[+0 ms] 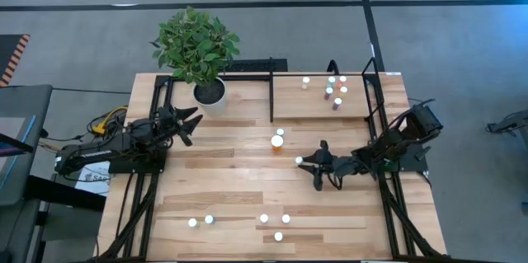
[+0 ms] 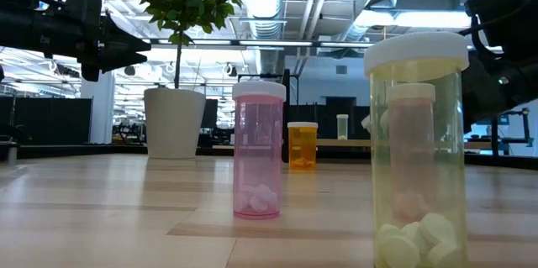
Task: Pick and place medicine bottles onto shelf by color
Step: Put the right yellow pill bottle on the shelf
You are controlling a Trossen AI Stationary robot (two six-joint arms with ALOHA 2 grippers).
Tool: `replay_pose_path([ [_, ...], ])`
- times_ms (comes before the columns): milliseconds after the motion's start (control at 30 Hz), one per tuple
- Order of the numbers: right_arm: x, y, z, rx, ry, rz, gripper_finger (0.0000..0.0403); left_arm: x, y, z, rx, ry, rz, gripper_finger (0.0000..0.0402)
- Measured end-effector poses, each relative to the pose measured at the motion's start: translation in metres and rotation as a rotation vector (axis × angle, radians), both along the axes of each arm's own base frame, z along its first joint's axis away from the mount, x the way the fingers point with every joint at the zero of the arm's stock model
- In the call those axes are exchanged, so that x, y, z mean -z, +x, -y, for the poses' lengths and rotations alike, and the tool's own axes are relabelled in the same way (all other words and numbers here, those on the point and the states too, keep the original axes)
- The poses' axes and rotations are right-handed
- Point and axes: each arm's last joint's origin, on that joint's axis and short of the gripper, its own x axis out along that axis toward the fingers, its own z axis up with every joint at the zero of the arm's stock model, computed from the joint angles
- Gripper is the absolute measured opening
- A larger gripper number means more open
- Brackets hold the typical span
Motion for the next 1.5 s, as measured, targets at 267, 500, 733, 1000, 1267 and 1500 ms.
replay_pose_path([
  [267, -0.006, 0.015, -0.001, 0.060, -0.047, 0.057, 0.0128, 0.000, 0.000, 0.000, 0.000, 0.000, 0.000, 0.0181],
  [500, -0.018, 0.037, -0.003, 0.051, -0.004, 0.095, 0.0123, 0.000, 0.000, 0.000, 0.002, 0.000, 0.000, 0.0181],
  [733, -0.002, 0.058, -0.005, 0.095, -0.029, 0.087, 0.0122, 0.000, 0.000, 0.000, 0.002, 0.000, 0.000, 0.0181],
  [1000, 0.017, 0.069, -0.008, 0.121, -0.052, 0.187, 0.0122, 0.000, 0.000, 0.000, 0.003, 0.000, 0.000, 0.0181],
  [1267, 0.030, 0.075, -0.009, 0.136, -0.041, 0.228, 0.0122, 0.000, 0.000, 0.000, 0.003, 0.000, 0.000, 0.0181],
  [1500, 0.035, 0.078, -0.010, 0.141, -0.030, 0.209, 0.0122, 0.000, 0.000, 0.000, 0.003, 0.000, 0.000, 0.0181],
])
